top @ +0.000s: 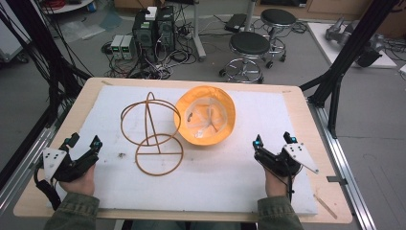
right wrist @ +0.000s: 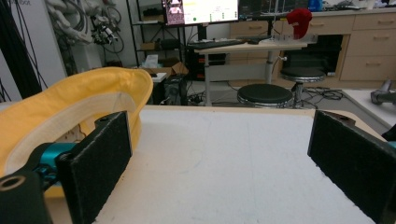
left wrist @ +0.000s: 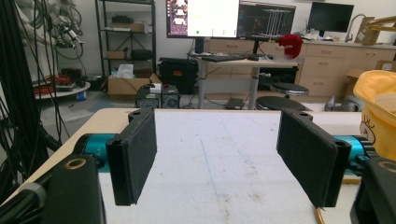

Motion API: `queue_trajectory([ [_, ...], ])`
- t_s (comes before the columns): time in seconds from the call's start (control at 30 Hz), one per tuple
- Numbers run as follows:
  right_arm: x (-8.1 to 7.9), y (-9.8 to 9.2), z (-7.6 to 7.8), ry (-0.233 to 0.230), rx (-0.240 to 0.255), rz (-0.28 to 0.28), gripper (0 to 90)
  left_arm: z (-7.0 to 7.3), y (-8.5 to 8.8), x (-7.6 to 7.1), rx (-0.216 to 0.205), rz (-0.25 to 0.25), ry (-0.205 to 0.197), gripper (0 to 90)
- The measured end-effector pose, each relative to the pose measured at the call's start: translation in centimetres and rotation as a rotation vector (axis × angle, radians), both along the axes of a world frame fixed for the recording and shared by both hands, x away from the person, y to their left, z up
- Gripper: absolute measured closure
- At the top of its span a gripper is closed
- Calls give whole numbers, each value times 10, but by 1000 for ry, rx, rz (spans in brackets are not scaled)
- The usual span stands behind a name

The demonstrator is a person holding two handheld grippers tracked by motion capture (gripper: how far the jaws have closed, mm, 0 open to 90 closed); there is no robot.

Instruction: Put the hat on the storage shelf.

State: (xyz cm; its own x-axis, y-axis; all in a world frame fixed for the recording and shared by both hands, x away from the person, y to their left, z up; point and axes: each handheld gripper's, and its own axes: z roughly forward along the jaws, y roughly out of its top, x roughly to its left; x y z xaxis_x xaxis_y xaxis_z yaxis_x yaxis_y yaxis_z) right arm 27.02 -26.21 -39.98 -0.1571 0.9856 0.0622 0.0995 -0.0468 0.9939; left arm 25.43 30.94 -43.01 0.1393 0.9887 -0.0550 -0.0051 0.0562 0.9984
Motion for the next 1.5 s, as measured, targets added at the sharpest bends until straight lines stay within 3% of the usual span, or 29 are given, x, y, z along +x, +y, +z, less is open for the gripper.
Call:
queue_trajectory([
  [0.17, 11, 5, 13, -6, 23, 9, 51, 0, 0, -1, -2, -4, 1, 290],
  [0.37, 27, 16, 31, -16, 1, 33, 52, -2, 2, -1, -8, -14, 20, 290],
  [0.6, 41, 29, 40, -10, -20, 52, 52, -3, 3, -1, -5, -17, 31, 288],
  [0.73, 48, 33, 41, -12, -30, 57, 52, -4, 2, 1, -4, -26, 39, 288],
  [1.13, 75, 35, 43, 45, 18, 71, 52, -5, 3, 3, -6, -26, 55, 287],
  [1.5, 97, 51, 46, 86, -3, 112, 53, -5, 4, 3, -11, -26, 59, 287],
])
